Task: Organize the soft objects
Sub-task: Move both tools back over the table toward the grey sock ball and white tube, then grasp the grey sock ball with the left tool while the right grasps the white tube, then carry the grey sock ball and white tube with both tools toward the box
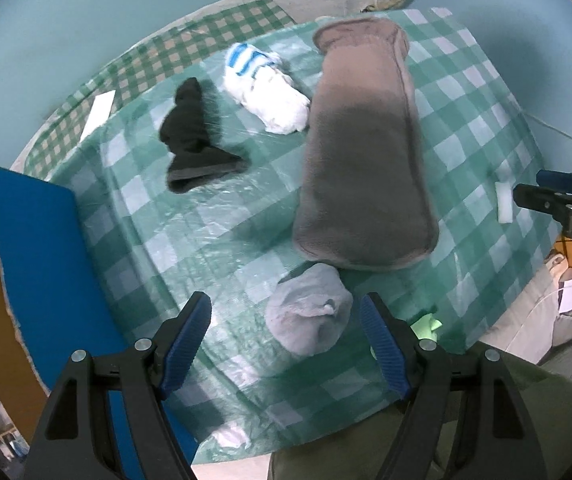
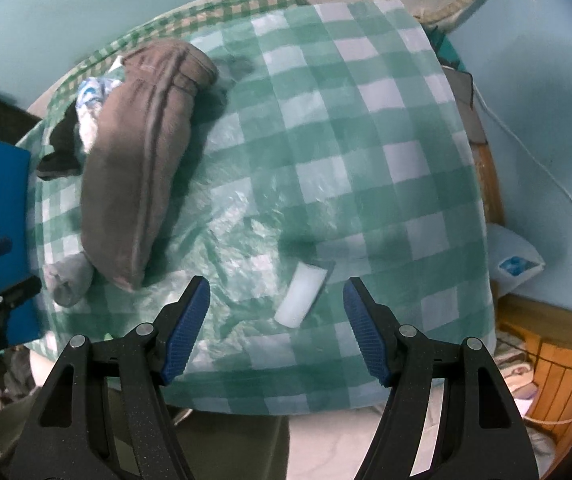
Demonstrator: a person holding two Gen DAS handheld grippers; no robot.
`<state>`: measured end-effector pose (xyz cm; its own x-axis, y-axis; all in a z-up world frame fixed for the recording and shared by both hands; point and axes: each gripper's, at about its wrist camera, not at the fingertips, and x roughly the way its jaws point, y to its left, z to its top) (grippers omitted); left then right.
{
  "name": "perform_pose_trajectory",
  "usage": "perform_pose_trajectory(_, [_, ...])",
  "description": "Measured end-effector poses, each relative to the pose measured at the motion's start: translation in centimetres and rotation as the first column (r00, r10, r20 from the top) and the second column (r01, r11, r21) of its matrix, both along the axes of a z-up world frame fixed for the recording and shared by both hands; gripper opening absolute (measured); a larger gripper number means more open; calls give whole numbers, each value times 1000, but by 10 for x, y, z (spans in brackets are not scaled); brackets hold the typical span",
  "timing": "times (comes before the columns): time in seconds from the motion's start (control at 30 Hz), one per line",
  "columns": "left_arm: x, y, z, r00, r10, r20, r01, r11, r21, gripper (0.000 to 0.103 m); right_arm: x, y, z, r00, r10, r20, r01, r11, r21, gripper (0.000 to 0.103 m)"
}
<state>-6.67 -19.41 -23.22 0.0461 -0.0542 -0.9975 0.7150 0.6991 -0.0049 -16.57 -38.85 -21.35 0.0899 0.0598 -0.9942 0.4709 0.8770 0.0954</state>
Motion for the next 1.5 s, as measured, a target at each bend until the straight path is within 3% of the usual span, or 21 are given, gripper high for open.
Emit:
perform_pose_trajectory(0.4, [-2,-9,-37,999,4,-54,-1,998,64,78,-4,-11,-20,1000,3,-29,-3,1000,1,70])
perform_pose_trajectory(0.8, [5,-7,-48,998,40,-47,-36,996,83,78,1,-10,-41,998,21,-51,-22,1000,-11,69])
perform_pose_trajectory(0.9, [5,-5,-47,998,44,-39,-41,996,78,78,3,-7,-46,998,30,-63,-30,1000,-6,56])
perform_pose_trajectory(1.03, [2,6,-48,997,53,-62,-48,996,73,56,3,-2,-51,996,42,-76,-42,999,4,46])
perform_pose_trajectory(1.23, [2,16,-44,997,50,-52,-46,997,66,43,3,5,-52,996,53,-72,-53,999,-1,25])
perform_pose_trajectory(1.33, [3,23,-38,998,43,-34,-41,997,58,40,1,7,-50,996,57,-70,-56,998,13,19])
perform_pose_trajectory(1.5, [11,36,-28,998,53,-31,-52,998,40,38,1,3,-43,996,61,-68,-60,998,22,18])
